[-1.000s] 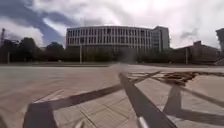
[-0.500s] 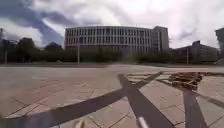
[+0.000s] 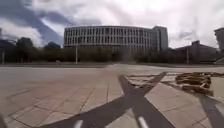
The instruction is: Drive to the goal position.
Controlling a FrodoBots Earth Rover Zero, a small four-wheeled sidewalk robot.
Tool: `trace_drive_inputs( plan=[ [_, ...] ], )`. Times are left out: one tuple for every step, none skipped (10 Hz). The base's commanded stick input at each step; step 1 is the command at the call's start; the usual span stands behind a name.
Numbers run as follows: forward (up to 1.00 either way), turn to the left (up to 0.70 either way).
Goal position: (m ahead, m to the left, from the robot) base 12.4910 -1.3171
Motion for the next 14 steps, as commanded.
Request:
trace_drive_inputs(
  plan=[
    [1.00, 0.00],
    [1.00, 0.00],
    [1.00, 0.00],
    [1.00, 0.00],
    [1.00, 0.00],
    [1.00, 0.00],
    [1.00, 0.00],
    [1.00, 0.00],
    [1.00, 0.00],
    [1.00, 0.00],
    [1.00, 0.00],
    [1.00, 0.00],
    [1.00, 0.00],
    [1.00, 0.00]
  ],
)
